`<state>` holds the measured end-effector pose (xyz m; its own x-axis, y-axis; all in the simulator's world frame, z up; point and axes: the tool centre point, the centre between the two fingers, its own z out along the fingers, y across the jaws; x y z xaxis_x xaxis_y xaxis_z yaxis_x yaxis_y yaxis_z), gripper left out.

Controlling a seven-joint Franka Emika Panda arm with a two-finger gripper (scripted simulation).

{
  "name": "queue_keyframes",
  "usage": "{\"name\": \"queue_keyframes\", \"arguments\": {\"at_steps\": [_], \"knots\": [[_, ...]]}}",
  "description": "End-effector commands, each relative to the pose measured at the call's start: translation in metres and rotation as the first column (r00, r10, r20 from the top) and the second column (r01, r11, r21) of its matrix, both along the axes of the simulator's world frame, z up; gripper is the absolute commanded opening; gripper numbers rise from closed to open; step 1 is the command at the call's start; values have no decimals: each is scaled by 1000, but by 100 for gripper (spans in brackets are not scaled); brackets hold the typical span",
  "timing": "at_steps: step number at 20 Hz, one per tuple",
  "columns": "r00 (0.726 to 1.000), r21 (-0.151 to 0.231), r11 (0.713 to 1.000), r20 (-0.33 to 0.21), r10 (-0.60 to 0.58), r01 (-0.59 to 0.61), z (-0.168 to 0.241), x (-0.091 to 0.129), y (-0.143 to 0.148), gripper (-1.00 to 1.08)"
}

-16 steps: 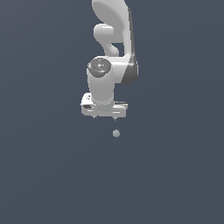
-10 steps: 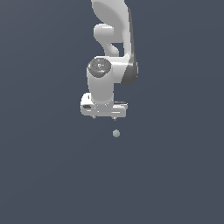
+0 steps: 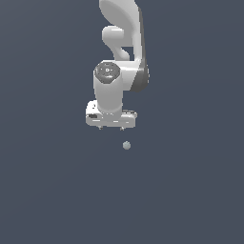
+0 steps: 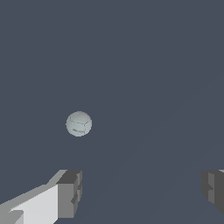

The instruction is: Pick up the object and move it to a goal position.

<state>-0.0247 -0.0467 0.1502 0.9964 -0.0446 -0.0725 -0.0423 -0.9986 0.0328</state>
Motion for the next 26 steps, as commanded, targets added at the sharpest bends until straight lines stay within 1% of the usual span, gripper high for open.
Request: {"name": "queue_keyframes", "arguments": {"at_steps": [1, 6, 13, 17, 21, 26], "knots": [[1000, 1, 1000, 2, -2, 2, -3, 1, 3, 100], [1000, 5, 1000, 17, -13, 13, -19, 7, 16, 100], [998, 18, 999, 53, -45, 44, -56, 16, 50, 100], [996, 25, 998, 66, -59, 58, -71, 19, 63, 100], [995, 29, 997, 73, -66, 64, -78, 20, 70, 100], [995, 29, 998, 71, -65, 63, -80, 20, 70, 100]]}}
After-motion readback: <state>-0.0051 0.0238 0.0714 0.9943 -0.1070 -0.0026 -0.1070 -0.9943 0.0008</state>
